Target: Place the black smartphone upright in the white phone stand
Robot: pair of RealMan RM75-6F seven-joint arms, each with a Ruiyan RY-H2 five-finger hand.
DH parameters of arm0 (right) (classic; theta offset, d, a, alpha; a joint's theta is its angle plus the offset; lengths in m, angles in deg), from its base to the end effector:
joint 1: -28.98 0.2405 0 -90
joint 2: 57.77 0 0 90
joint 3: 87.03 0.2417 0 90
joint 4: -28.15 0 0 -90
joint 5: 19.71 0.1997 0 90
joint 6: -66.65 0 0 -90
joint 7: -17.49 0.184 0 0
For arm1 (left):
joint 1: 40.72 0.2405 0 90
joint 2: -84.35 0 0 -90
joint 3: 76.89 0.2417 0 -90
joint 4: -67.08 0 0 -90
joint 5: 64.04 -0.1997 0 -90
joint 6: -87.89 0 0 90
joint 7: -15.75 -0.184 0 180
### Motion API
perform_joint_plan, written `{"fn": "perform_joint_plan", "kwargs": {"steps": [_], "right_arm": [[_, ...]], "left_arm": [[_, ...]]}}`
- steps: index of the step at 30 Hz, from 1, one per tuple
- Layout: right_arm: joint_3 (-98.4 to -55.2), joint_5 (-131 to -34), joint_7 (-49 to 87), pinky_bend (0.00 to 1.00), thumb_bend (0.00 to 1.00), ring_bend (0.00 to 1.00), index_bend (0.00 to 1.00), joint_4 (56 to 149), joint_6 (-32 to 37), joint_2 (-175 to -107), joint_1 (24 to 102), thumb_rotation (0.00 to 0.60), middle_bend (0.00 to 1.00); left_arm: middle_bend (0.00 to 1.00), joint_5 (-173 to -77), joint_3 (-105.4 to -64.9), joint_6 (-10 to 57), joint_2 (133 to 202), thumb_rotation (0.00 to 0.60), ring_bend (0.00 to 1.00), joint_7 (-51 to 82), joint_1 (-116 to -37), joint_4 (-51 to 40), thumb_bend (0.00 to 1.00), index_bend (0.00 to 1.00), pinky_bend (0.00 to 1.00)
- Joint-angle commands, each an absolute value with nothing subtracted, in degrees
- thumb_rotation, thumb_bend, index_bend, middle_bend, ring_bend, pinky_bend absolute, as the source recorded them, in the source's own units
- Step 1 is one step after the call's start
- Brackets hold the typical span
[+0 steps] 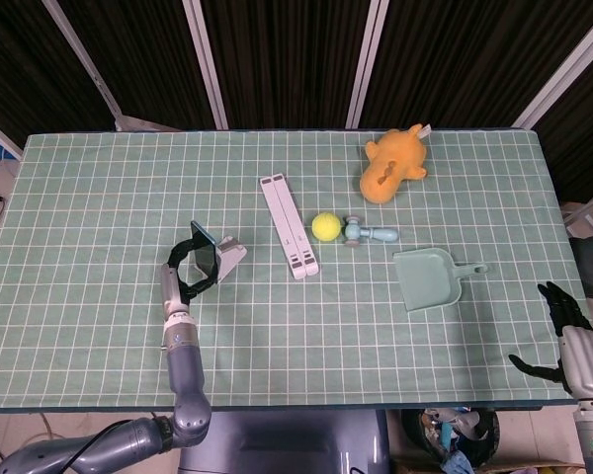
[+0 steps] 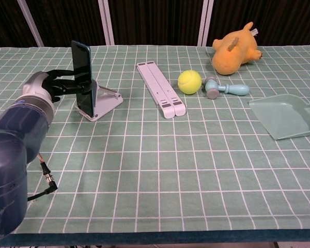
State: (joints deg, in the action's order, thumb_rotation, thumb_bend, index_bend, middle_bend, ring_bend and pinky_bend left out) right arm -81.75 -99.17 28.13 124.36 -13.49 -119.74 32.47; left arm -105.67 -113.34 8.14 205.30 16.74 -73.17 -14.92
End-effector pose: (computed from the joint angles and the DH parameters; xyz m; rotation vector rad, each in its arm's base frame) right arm -0.3092 -0.2182 0.1671 1.2087 -1.1567 0.9793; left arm -0.1333 0.3482 -0.0539 -0.4128 -1.8478 -1.3923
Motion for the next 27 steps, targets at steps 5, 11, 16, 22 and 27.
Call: {"fn": "perform_joint_plan", "kwargs": {"steps": [5, 11, 16, 22, 27], "right_arm": [[-81.79, -99.23, 28.02, 0.2, 0.1, 0.0, 0.0, 124.4, -13.46, -119.75, 32.48, 0.6, 0.0], [-81.76, -99.2, 28.09, 0.2, 0.1, 0.0, 0.0, 124.37, -13.52, -119.74, 32.45, 0.6, 0.0], [-81.76, -99.22, 28.09, 0.2, 0.1, 0.0, 0.0, 124.39, -13.53, -119.75, 32.45, 0.6, 0.0], [-81.77, -99.27, 27.97, 0.2, 0.1, 0.0, 0.0, 124.41, -13.6, -119.78, 32.44, 0.6, 0.0], [-81.74, -99.25, 27.88, 0.2, 0.1, 0.0, 0.0, 124.46, -13.75, -119.79, 32.38, 0.6, 0.0]], "left_arm": [[0.54, -107.4, -112.8, 9.01, 205.15, 0.6, 0.13, 18.41, -72.74, -14.9, 0.4, 0.46, 0.06], [0.54, -107.38, -112.38, 9.36, 205.45, 0.6, 0.13, 18.24, -72.5, -13.94, 0.4, 0.46, 0.06], [0.54, -107.65, -112.23, 9.46, 205.53, 0.6, 0.13, 17.83, -72.48, -13.27, 0.4, 0.46, 0.06], [0.44, -108.08, -111.67, 9.76, 205.53, 0.6, 0.09, 17.52, -72.33, -13.04, 0.35, 0.36, 0.05], [0.25, -108.68, -110.84, 10.12, 205.27, 0.6, 0.02, 16.96, -72.14, -13.23, 0.26, 0.18, 0.01]]}}
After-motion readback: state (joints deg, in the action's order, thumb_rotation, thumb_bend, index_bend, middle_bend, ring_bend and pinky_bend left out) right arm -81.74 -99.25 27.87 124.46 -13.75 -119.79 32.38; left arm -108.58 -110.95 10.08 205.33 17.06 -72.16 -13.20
